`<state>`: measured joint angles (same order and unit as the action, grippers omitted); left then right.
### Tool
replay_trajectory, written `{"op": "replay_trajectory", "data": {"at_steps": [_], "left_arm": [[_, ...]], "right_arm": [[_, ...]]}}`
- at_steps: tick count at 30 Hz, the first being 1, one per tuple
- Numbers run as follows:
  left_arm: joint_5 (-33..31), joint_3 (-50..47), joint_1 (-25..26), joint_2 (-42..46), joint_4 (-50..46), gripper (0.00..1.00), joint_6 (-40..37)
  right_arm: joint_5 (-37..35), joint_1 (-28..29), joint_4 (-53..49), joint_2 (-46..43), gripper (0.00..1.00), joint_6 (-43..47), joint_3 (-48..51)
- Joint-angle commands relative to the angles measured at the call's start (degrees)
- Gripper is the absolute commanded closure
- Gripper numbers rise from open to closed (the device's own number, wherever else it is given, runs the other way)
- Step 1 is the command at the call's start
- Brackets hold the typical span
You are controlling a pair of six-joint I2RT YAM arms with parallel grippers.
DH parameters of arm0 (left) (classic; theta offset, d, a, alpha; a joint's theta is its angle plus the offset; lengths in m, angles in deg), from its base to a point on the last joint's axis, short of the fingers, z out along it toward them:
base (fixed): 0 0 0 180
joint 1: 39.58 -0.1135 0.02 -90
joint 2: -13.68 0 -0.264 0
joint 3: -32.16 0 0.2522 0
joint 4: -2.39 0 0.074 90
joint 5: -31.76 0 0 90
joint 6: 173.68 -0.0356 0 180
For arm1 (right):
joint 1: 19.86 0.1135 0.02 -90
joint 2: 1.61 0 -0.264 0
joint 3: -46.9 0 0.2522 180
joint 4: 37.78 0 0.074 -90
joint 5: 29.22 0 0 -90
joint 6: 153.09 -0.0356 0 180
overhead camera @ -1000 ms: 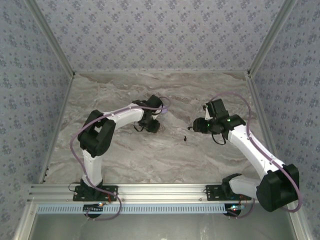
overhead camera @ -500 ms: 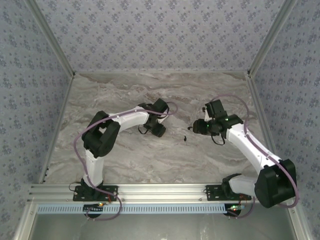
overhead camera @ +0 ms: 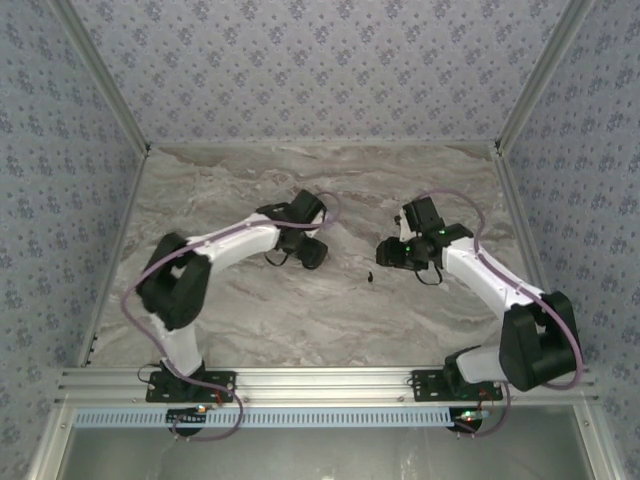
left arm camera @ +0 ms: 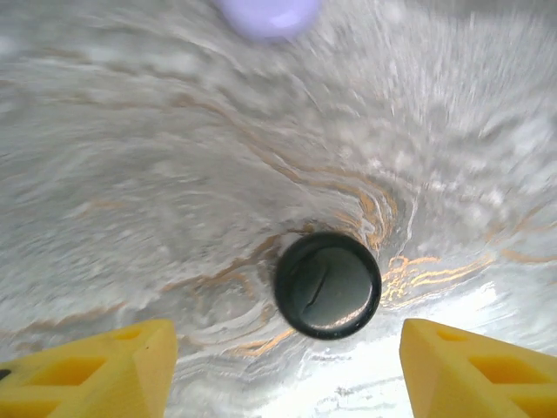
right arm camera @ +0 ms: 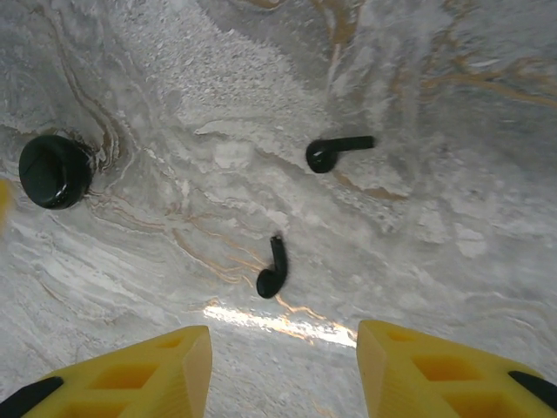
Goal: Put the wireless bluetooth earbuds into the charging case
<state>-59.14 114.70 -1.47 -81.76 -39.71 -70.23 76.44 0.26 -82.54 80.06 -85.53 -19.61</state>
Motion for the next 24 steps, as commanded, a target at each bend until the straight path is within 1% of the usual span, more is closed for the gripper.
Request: {"op": "replay_trajectory", "data": {"at_steps": [1,3,6,8,9,11,14,15,19,24], "left_arm": [[3.9,-7.8,-3.5,8.3,7.1,0.34,10.4],[5.2,-12.7,-4.4,12.4,9.4,0.36,14.7],[6.4,-18.0,-4.6,16.0,11.0,0.38,20.2],[7.9,-21.0,-4.6,16.9,12.7,0.41,23.8],[8.9,-23.0,-4.6,17.2,14.8,0.41,25.3],[10.5,-25.9,-4.6,17.4,18.0,0.44,27.2],[10.7,-27.9,-4.8,16.2,19.4,0.49,29.4],[11.1,-28.4,-4.7,15.5,20.0,0.53,29.8],[13.4,-29.3,-4.9,12.1,23.5,0.61,31.5],[14.2,-27.8,-4.9,6.5,24.9,0.67,32.6]], "right_arm": [[5.3,1.4,3.7,4.7,0.50,0.9,-3.9],[6.4,2.6,4.2,8.6,0.51,1.1,-6.5],[7.7,4.8,4.0,14.6,0.52,1.7,-11.5],[8.5,6.2,3.2,19.3,0.56,2.3,-15.0],[8.9,7.0,2.6,21.6,0.58,2.9,-18.4],[9.0,8.3,1.3,25.7,0.61,3.6,-22.3],[10.2,9.8,0.4,30.5,0.66,4.1,-27.2],[10.7,10.2,0.2,31.8,0.67,4.1,-28.5],[12.7,11.1,-0.6,36.0,0.70,4.3,-32.4],[13.1,12.0,-1.2,38.9,0.70,4.4,-34.7]]}}
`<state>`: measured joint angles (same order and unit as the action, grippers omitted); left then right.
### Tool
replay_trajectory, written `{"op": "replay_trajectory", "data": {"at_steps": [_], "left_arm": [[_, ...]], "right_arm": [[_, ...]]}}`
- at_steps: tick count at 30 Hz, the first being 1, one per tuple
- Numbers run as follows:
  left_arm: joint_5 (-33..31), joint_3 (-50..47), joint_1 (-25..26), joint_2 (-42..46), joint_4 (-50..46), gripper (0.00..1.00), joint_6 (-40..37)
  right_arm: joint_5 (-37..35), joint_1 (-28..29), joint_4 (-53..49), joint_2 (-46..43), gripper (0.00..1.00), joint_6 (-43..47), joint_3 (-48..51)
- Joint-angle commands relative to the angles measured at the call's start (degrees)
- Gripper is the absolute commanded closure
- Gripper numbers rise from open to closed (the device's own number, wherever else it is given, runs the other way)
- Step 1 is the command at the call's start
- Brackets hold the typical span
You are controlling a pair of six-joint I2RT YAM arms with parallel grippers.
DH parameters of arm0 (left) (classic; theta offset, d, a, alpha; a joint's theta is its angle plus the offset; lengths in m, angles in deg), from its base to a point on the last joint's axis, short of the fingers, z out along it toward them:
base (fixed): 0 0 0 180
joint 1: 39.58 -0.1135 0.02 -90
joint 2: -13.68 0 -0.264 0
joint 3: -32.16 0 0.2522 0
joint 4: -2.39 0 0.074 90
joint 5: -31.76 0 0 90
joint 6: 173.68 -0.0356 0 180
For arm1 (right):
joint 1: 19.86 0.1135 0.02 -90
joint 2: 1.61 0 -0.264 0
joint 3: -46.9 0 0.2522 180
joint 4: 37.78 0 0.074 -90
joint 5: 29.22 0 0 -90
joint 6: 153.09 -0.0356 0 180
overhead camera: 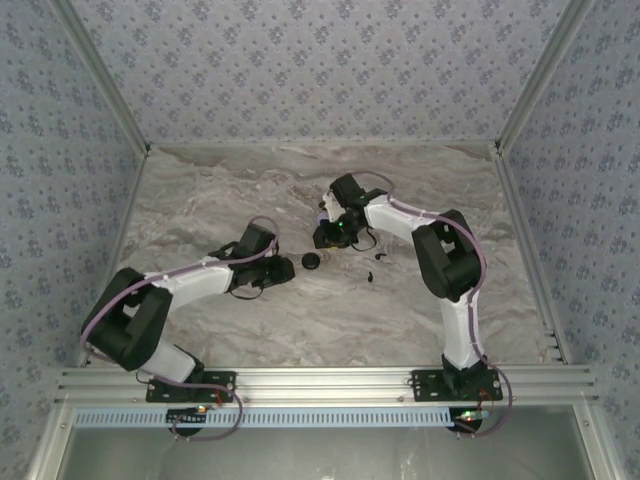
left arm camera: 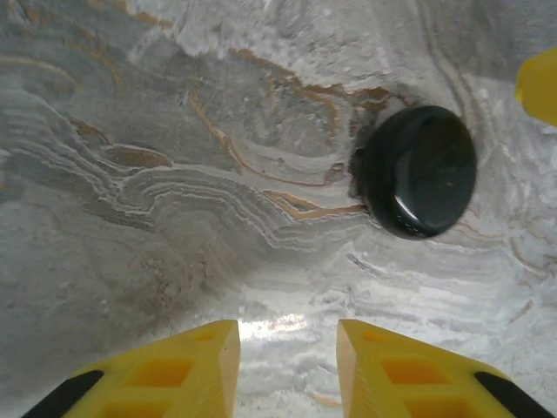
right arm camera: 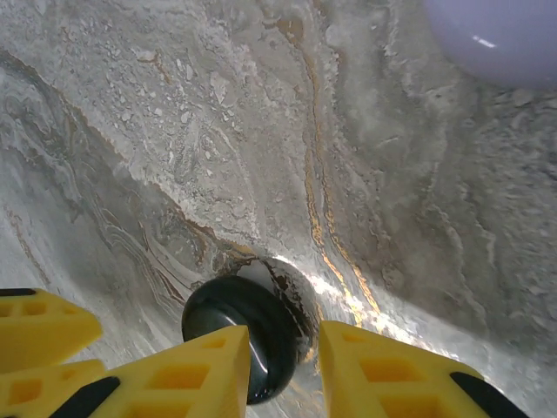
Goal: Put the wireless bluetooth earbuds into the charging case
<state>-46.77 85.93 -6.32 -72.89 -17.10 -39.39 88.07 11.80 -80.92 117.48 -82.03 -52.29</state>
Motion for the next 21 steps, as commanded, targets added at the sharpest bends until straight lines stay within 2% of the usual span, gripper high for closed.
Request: {"op": "replay_trajectory", "data": {"at_steps": [1,13,21], "left_arm": [[1.9,1.5,-0.1,-3.3,2.2,0.68,1.7],[0.0,8.4,-0.2,-12.8,0.6,0.76,1.4],[0.0,11.0,-0.2,-15.3,1.3,0.76,1.3]], "right_arm": [[1.5,0.5,-2.8,1.8,0.70,0.9,-2.2],[5.0,0.5,-2.5,3.0,0.70,0.6,-1.9],[4.5,0.6,-2.8,1.8,0.70,0.8,0.1]]}}
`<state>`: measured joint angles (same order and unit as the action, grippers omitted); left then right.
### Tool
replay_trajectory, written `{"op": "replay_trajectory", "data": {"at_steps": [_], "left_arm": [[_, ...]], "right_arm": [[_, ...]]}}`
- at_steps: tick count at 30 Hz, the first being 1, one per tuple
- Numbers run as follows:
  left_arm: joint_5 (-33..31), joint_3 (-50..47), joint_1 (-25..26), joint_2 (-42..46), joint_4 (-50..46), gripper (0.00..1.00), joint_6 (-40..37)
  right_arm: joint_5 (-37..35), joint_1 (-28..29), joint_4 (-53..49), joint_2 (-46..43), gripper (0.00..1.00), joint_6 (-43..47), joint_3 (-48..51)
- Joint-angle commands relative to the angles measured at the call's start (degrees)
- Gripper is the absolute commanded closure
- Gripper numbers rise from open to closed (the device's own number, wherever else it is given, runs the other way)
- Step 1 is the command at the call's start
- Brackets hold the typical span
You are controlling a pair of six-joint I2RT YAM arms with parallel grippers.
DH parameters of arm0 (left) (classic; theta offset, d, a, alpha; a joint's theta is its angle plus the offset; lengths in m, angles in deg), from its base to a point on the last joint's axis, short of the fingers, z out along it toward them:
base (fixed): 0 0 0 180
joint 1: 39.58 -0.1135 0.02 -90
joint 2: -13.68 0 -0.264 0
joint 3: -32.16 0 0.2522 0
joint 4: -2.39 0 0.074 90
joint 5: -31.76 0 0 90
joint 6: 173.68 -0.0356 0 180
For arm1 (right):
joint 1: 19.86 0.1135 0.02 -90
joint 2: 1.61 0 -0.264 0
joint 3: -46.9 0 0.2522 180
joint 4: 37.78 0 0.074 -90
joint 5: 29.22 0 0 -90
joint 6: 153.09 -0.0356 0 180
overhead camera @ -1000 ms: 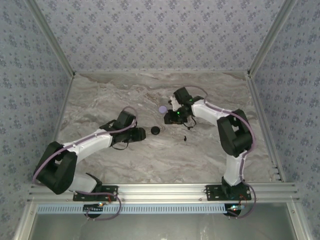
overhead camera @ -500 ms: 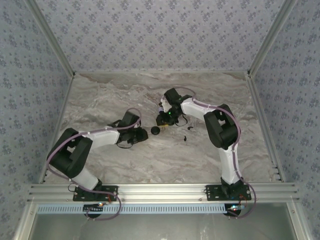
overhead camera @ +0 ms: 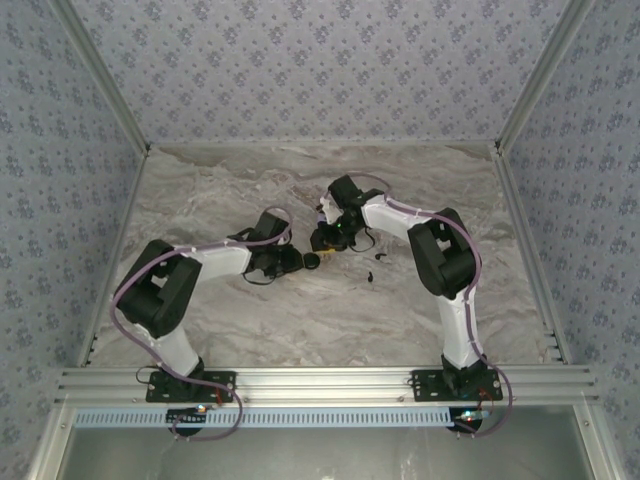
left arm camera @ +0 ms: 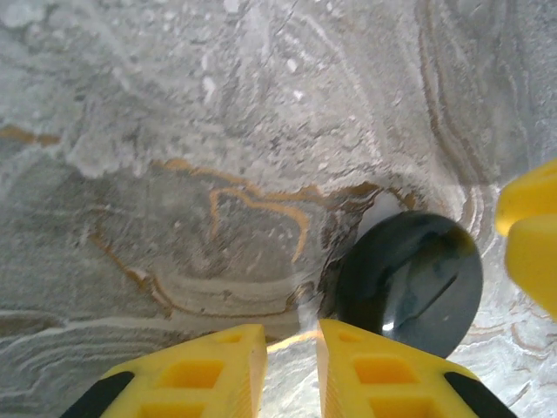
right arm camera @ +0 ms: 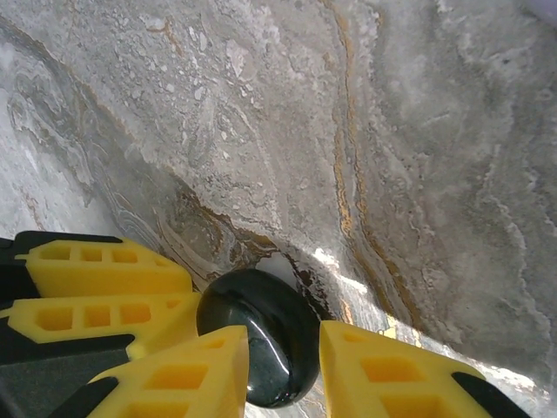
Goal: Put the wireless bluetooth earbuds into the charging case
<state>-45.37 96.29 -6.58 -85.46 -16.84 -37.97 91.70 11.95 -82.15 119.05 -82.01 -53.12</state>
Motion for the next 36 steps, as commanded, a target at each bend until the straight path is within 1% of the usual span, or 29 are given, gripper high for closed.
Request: {"op": "replay_trajectory", "data": {"at_steps": [1,9,14,21,27,30,32,36], "left_arm": [[-1.4,0.9,0.1,-2.8,1.1,0.76,-0.1],[-0.9,3.2,0.1,-4.9,0.9,0.76,-0.3],[-1.1,3.9,0.1,-5.1,0.4,0.76,-0.5],[-3.5,3.7,0.0,-1.5,-2.1,0.76,-1.4],[-3.5,2.6,0.0,2.4,-2.8,0.73,-2.2],[-1.3,0.5,-0.5,4.2,0.1,0.69,-1.2],[1.6,-1.5,-1.0,4.9,4.0,0.66,0.0],[4.8,-3.8,-1.1,4.8,8.0,0.61,1.8]], "right_arm": [[0.7,0.4,-1.4,-0.1,0.70,0.7,1.4],[1.2,0.4,-0.8,-1.4,0.70,0.4,3.7],[-0.1,0.3,-0.7,-3.3,0.70,0.2,4.8],[-1.3,-0.2,0.0,-6.1,0.70,-1.3,5.6],[-0.8,-0.5,0.6,-5.8,0.73,-2.0,5.4],[-0.8,-0.5,0.6,-5.0,0.75,-2.3,5.0],[-0.5,-0.5,1.0,-4.5,0.75,-2.7,4.8],[-0.4,-0.6,1.1,-3.6,0.77,-3.0,4.4]]}}
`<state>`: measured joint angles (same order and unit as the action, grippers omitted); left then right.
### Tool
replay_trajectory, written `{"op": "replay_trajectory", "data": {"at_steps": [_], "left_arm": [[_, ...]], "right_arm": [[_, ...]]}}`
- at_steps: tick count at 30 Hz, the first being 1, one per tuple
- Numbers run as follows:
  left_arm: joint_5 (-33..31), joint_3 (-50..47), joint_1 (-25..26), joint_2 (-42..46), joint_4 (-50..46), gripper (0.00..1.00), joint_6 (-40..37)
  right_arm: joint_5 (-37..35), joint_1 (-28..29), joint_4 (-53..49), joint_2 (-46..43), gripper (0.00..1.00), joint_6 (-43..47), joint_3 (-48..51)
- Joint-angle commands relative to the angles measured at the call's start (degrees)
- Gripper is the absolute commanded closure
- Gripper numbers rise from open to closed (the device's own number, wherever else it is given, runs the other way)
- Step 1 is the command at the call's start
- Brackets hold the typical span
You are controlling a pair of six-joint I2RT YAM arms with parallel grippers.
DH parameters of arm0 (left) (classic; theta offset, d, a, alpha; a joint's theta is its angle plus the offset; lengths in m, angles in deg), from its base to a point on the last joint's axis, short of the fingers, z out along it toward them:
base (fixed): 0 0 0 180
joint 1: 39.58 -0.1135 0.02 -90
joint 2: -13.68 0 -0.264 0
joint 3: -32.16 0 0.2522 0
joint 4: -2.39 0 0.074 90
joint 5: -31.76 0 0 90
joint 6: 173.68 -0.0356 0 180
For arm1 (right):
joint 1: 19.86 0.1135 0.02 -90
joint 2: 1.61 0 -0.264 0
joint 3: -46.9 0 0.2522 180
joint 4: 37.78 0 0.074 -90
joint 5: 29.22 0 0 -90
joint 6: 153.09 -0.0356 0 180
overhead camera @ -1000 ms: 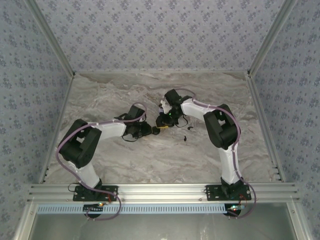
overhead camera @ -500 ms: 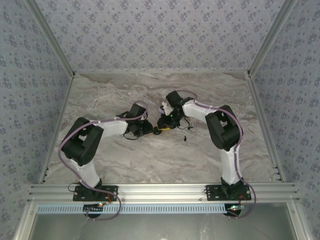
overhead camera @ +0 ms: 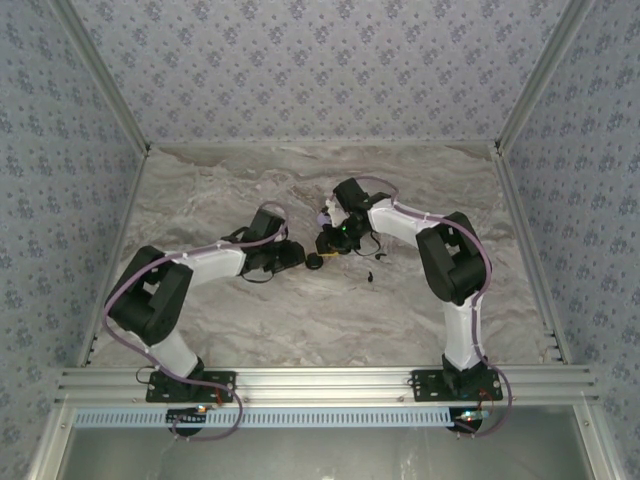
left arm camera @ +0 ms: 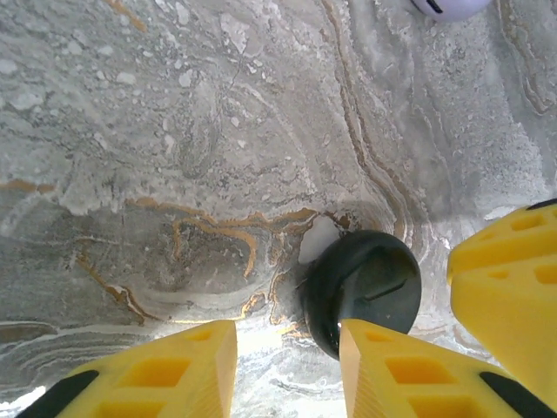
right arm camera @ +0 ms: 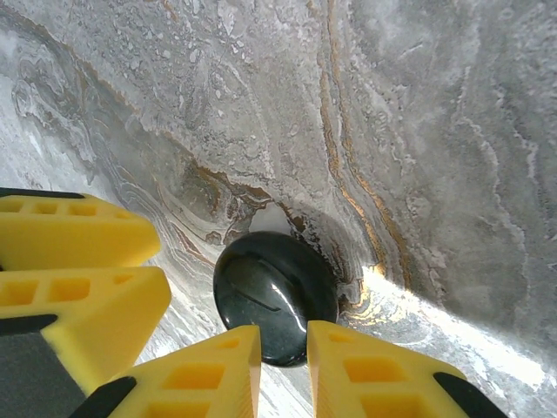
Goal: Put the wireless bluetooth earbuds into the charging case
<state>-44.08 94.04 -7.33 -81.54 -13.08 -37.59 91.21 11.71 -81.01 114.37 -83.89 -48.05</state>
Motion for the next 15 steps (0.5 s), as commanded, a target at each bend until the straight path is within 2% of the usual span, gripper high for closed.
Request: {"op": "replay_trajectory", "data": {"at_steps": [1,5,15], "left_arm": [[4.0,-2.1,-0.3,0.7,5.1,0.61,1.7],[5.7,-4.0,-0.3,-0.4,8.9,0.58,3.5],[7.7,-2.8,-0.3,-4.1,11.6,0.59,4.9]], "right_arm": [[0.4,-0.3,0.0,1.3,0.77,-1.2,-0.7],[0.7,-0.2,0.1,2.1,0.77,-1.1,-0.8],[0.1,-0.5,0.3,2.8,0.77,-1.4,-0.3]]}}
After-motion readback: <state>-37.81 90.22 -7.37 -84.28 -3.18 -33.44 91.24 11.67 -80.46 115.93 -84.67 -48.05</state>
